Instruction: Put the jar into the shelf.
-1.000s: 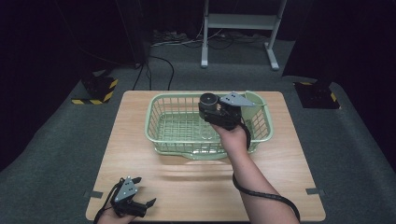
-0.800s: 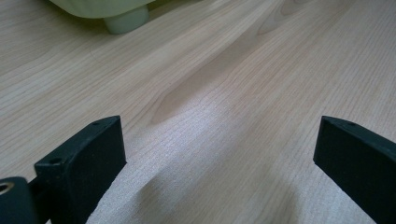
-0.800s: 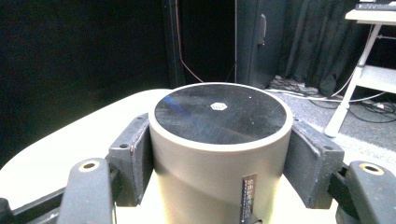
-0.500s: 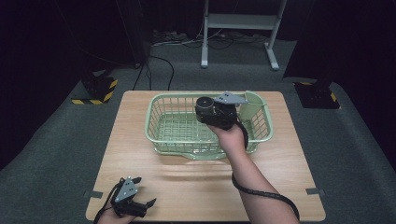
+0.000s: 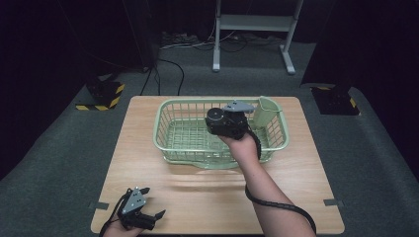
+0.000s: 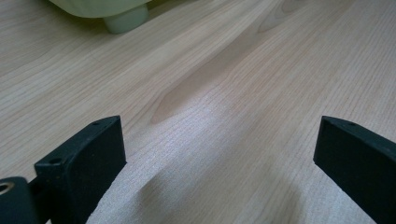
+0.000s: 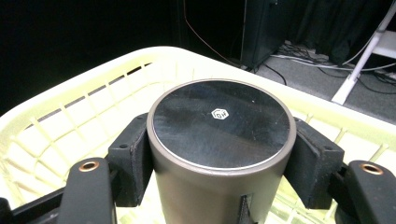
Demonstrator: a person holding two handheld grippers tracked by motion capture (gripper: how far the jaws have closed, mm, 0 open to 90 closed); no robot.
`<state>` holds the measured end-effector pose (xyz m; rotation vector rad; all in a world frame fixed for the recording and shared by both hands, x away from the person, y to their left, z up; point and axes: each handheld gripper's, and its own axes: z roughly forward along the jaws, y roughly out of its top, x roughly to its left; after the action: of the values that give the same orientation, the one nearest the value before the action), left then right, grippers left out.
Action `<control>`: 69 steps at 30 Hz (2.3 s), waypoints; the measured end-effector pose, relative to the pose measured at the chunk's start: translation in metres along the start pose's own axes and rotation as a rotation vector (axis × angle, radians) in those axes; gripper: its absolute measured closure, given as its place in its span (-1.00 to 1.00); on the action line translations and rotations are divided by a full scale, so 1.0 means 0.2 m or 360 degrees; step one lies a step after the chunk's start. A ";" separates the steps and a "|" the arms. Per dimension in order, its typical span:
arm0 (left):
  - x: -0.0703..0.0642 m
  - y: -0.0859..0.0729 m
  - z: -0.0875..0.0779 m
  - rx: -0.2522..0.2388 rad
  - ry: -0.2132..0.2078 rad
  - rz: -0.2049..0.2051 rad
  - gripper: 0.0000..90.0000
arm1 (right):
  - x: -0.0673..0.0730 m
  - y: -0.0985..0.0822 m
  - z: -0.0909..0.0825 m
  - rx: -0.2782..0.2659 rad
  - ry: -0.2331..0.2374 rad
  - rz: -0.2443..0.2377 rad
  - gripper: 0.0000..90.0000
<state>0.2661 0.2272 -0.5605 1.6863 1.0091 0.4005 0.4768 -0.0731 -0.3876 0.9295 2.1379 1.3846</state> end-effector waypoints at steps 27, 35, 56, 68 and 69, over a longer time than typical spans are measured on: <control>0.00 0.00 0.00 -0.0013 -0.0004 -0.0014 -0.94 | 0.01 0.00 0.01 0.0076 0.0027 0.0038 -0.94; 0.00 0.00 0.00 -0.0009 -0.0001 -0.0004 -0.94 | 0.03 0.01 -0.06 -0.0049 0.0043 0.0056 -1.00; -0.01 0.00 0.01 0.0022 0.0019 0.0010 -0.94 | 0.09 -0.18 -0.34 -0.0206 0.0065 0.0041 -1.00; -0.01 0.00 0.02 0.0029 0.0030 0.0029 -0.94 | 0.16 -0.33 -0.45 -0.0215 0.0049 -0.0022 -1.00; -0.01 0.00 0.01 0.0031 0.0028 0.0034 -0.94 | 0.16 -0.35 -0.45 -0.0211 0.0052 -0.0018 -1.00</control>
<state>0.2666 0.2240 -0.5620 1.7146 1.0117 0.4214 0.3735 -0.1257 -0.4133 0.8481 2.0429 1.5250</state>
